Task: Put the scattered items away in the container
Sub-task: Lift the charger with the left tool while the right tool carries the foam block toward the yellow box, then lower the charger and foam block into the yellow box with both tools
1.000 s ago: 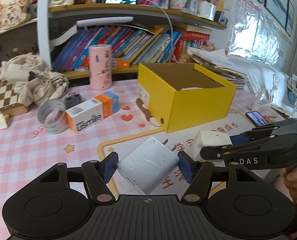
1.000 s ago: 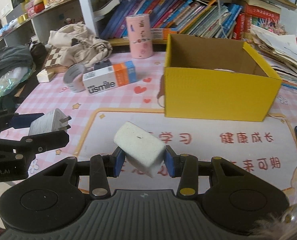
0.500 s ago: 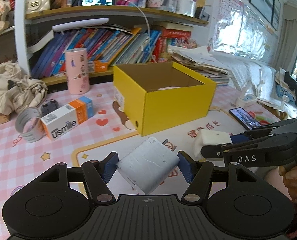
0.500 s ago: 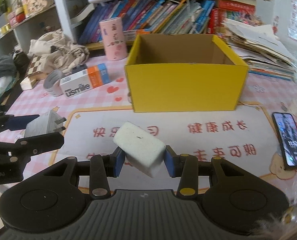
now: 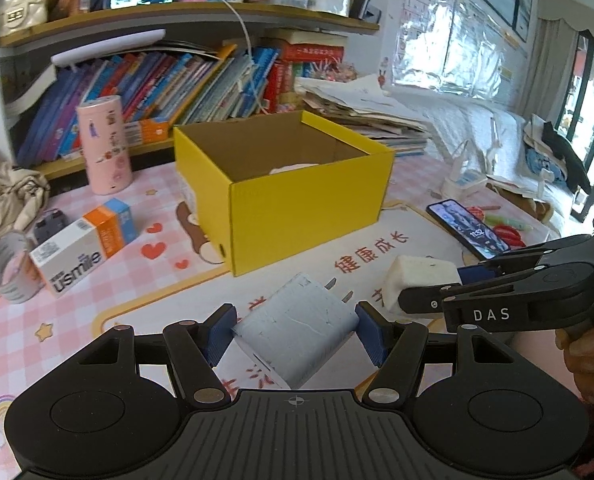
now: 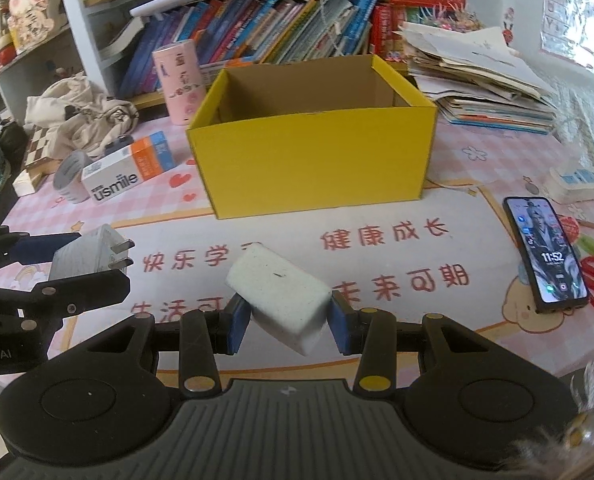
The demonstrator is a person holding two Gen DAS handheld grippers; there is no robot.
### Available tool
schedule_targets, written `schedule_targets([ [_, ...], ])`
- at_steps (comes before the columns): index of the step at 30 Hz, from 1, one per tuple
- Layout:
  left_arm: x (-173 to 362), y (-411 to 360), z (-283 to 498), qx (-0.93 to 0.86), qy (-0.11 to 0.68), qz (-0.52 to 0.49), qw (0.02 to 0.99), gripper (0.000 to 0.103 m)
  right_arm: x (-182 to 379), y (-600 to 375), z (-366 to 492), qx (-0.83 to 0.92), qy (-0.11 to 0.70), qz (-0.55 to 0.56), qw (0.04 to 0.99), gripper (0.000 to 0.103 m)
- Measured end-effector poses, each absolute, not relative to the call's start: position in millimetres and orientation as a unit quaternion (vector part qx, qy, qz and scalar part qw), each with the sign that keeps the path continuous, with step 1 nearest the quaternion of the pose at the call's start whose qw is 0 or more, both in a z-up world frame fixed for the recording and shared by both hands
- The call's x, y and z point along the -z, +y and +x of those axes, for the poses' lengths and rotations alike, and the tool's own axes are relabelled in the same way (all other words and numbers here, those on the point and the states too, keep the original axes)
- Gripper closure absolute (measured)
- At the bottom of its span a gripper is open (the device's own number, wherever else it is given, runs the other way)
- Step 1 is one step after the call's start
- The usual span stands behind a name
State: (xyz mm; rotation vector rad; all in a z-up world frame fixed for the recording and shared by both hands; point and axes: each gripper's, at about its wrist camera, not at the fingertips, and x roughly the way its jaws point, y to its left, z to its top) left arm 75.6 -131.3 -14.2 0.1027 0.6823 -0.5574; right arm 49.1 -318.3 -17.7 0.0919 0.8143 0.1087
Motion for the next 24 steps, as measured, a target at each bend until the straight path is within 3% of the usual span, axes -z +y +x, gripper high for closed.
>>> schedule_targets([
  [24,19.0,-204.9,136.5,0.252,0.336,0.039,0.907,0.038,18.0,-393.0,119.8,-0.069,0.396,0.032,0.915,0.063],
])
